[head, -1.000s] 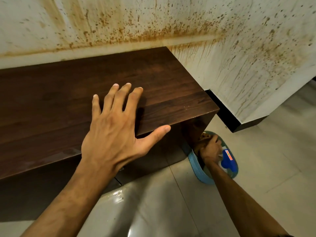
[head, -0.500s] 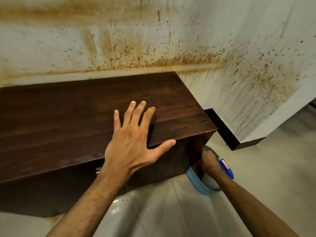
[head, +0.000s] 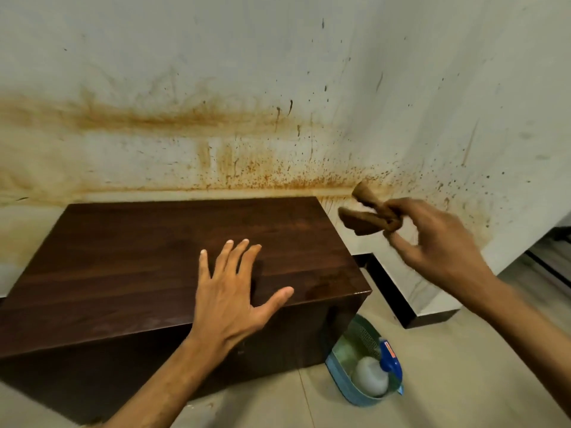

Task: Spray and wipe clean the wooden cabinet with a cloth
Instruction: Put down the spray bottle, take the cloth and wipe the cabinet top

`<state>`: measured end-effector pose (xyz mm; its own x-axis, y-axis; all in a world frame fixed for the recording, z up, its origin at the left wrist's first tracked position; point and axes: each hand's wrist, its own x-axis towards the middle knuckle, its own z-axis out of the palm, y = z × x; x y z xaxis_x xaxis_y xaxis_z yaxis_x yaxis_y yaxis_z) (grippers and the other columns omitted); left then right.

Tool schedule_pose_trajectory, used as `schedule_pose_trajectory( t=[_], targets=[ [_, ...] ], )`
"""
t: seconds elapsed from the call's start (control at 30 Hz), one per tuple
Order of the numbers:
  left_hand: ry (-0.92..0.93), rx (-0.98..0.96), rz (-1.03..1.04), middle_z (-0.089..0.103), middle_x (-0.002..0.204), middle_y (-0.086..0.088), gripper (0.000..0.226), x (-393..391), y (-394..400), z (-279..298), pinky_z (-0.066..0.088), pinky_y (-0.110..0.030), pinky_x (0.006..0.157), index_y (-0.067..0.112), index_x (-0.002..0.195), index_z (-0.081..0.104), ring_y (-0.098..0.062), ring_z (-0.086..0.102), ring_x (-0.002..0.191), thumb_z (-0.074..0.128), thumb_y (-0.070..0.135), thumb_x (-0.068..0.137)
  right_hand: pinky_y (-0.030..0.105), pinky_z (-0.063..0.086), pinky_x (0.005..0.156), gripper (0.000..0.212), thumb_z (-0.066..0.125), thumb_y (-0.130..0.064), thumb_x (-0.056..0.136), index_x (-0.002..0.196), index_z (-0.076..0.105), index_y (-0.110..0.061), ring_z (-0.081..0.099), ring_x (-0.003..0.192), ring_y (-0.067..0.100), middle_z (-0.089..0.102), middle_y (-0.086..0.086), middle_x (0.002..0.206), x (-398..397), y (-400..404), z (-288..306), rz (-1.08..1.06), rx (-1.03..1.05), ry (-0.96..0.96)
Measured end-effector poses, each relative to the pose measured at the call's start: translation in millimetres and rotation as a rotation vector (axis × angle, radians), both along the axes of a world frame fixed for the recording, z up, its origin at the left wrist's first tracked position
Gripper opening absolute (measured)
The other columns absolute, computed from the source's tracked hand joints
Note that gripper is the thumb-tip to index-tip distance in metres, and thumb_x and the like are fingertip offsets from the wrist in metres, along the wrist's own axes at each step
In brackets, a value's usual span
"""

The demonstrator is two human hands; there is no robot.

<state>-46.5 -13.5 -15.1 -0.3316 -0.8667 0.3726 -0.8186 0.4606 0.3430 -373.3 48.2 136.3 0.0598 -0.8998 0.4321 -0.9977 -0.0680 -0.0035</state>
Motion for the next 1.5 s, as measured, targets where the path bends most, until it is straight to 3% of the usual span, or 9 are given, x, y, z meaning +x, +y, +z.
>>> schedule_pose_trajectory(
  t=[0.1, 0.3, 0.4, 0.57, 0.8, 1.0, 1.13, 1.33, 1.5],
  targets=[
    [-0.003, 0.033, 0.06, 0.035, 0.178, -0.001, 0.115, 34, -2, 4, 0.007, -0.064, 0.137, 0.026, 0.168, 0.04, -0.022, 0.021, 0.169, 0.015, 0.104, 0.087, 0.028, 0.052, 0.077, 0.051, 0.046, -0.06, 0.091, 0.134, 0.059, -0.035, 0.062, 0.1, 0.011, 0.069, -0.008, 0.118, 29, 13, -12, 0.049, 0.244, 0.187],
    [-0.076, 0.084, 0.124, 0.033, 0.179, 0.001, 0.117, 87, -4, 2, 0.003, -0.059, 0.138, 0.028, 0.168, 0.039, -0.021, 0.018, 0.17, 0.012, 0.105, 0.084, 0.041, 0.051, 0.105, 0.064, 0.024, -0.071, 0.099, 0.154, 0.039, -0.04, 0.054, 0.133, 0.015, 0.056, -0.005, 0.15, 47, -14, -65, -0.027, 0.3, -0.199],
    [-0.118, 0.085, 0.111, 0.035, 0.178, 0.0, 0.117, 95, -1, 0, 0.004, -0.058, 0.138, 0.027, 0.167, 0.041, -0.022, 0.02, 0.169, 0.013, 0.105, 0.085, 0.046, 0.025, 0.129, 0.069, 0.022, -0.073, 0.103, 0.166, 0.013, -0.046, 0.02, 0.161, 0.019, 0.022, -0.005, 0.175, 57, -33, -89, 0.014, 0.427, -0.24],
    [-0.209, 0.026, 0.094, 0.045, 0.173, -0.006, 0.109, 100, 1, -8, 0.015, -0.064, 0.136, 0.023, 0.163, 0.051, -0.028, 0.032, 0.166, 0.026, 0.1, 0.09, 0.056, 0.001, 0.132, 0.081, 0.01, -0.079, 0.098, 0.167, -0.007, -0.04, -0.021, 0.161, 0.028, -0.009, -0.007, 0.178, 91, -41, -127, -0.088, 0.493, -0.113],
    [-0.29, -0.031, 0.082, 0.047, 0.171, -0.011, 0.115, 105, -12, -5, 0.019, -0.069, 0.133, 0.021, 0.161, 0.054, -0.034, 0.037, 0.163, 0.035, 0.104, 0.085, 0.06, 0.002, 0.13, 0.086, 0.018, -0.078, 0.1, 0.169, -0.004, -0.032, -0.02, 0.162, 0.032, -0.007, 0.001, 0.178, 95, -76, -132, -0.171, 0.508, -0.228],
    [-0.237, -0.102, 0.094, 0.052, 0.167, -0.012, 0.114, 104, -13, -8, 0.021, -0.074, 0.13, 0.016, 0.158, 0.057, -0.035, 0.04, 0.161, 0.04, 0.102, 0.085, 0.064, -0.002, 0.129, 0.103, 0.03, -0.079, 0.098, 0.167, 0.002, -0.007, -0.018, 0.161, 0.038, -0.008, 0.016, 0.177, 71, -191, -133, -0.306, 0.482, -0.387],
    [-0.231, -0.127, 0.09, 0.054, 0.165, -0.014, 0.115, 106, -13, -10, 0.023, -0.076, 0.128, 0.013, 0.156, 0.057, -0.037, 0.042, 0.16, 0.04, 0.102, 0.085, 0.067, 0.005, 0.128, 0.096, 0.033, -0.074, 0.101, 0.167, 0.008, -0.008, -0.006, 0.161, 0.045, 0.004, 0.024, 0.175, 71, -240, -131, -0.339, 0.489, -0.372],
    [-0.216, -0.114, 0.086, 0.054, 0.165, -0.013, 0.114, 106, -11, -9, 0.024, -0.075, 0.129, 0.013, 0.157, 0.057, -0.036, 0.041, 0.161, 0.04, 0.101, 0.086, 0.061, 0.02, 0.128, 0.094, 0.022, -0.08, 0.097, 0.161, 0.029, -0.012, 0.01, 0.161, 0.039, 0.024, 0.016, 0.173, 74, -179, -138, -0.119, 0.351, -0.229],
    [-0.216, -0.105, 0.091, 0.052, 0.166, -0.013, 0.113, 106, -12, -11, 0.022, -0.074, 0.13, 0.014, 0.157, 0.056, -0.035, 0.039, 0.162, 0.039, 0.101, 0.087, 0.057, 0.0, 0.132, 0.092, 0.028, -0.087, 0.094, 0.165, 0.025, -0.029, -0.007, 0.164, 0.019, 0.008, -0.01, 0.175, 98, -73, -139, 0.117, 0.386, -0.061]
  ],
)
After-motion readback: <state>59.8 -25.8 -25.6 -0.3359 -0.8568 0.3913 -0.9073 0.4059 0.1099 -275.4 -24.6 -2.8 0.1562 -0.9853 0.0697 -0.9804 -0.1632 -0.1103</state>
